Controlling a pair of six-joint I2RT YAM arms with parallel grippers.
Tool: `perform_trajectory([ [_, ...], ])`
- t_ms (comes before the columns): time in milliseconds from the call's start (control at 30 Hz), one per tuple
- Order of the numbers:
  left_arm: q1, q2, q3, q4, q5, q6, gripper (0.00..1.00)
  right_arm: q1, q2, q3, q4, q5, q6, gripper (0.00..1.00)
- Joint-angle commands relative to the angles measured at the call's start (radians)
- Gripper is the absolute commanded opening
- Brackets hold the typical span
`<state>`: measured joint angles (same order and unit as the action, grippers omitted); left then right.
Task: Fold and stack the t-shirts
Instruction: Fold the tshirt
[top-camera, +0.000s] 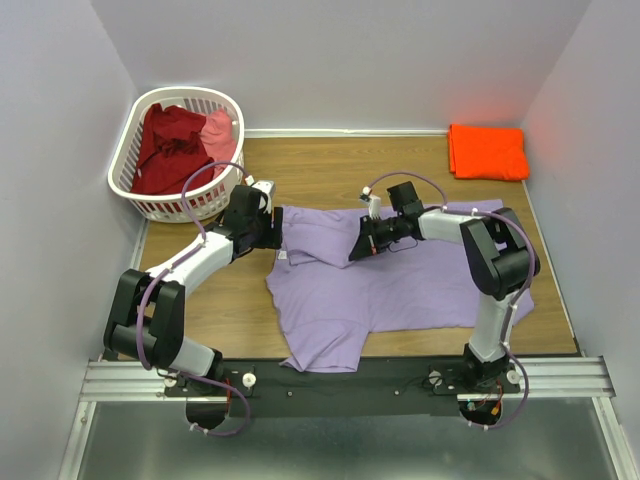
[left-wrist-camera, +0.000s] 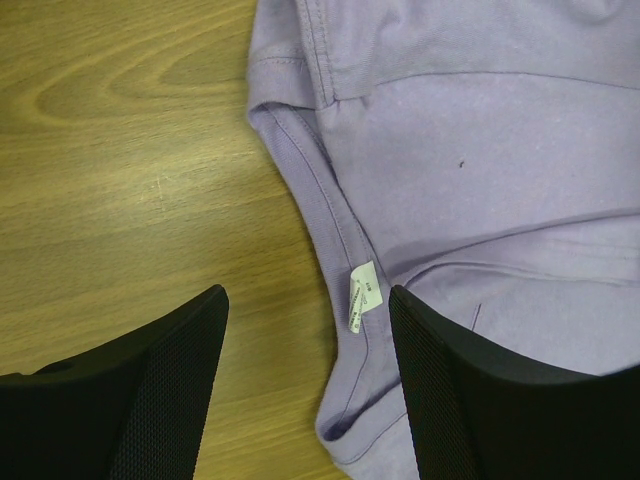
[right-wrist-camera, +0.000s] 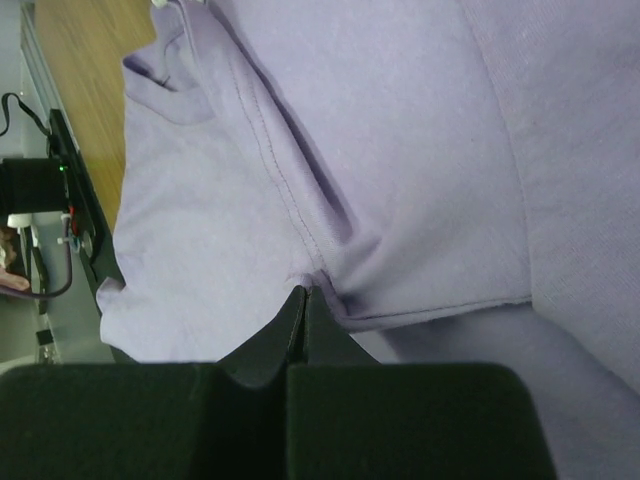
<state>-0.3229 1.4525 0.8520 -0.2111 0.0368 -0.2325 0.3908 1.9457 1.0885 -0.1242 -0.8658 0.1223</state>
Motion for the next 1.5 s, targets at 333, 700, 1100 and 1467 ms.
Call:
perform_trajectory([
  [333,-0.005,0.009,-0.011,0.003,-0.015,0.009,0.73,0.000,-0.117,-0.062,-0.072,0.240,-0.032,0.01],
  [700,-0.005,0.008,-0.011,0.003,-0.017,0.009,0.73,0.002,-0.149,-0.062,-0.071,0.343,-0.019,0.01],
  [1100,-0.004,0.002,0.004,0.012,-0.017,-0.027,0.71,0.002,-0.229,-0.104,-0.094,0.290,-0.007,0.31],
  [1467,-0.016,0.048,0.085,-0.001,0.046,-0.180,0.66,0.002,-0.307,-0.082,-0.106,0.435,0.239,0.52],
])
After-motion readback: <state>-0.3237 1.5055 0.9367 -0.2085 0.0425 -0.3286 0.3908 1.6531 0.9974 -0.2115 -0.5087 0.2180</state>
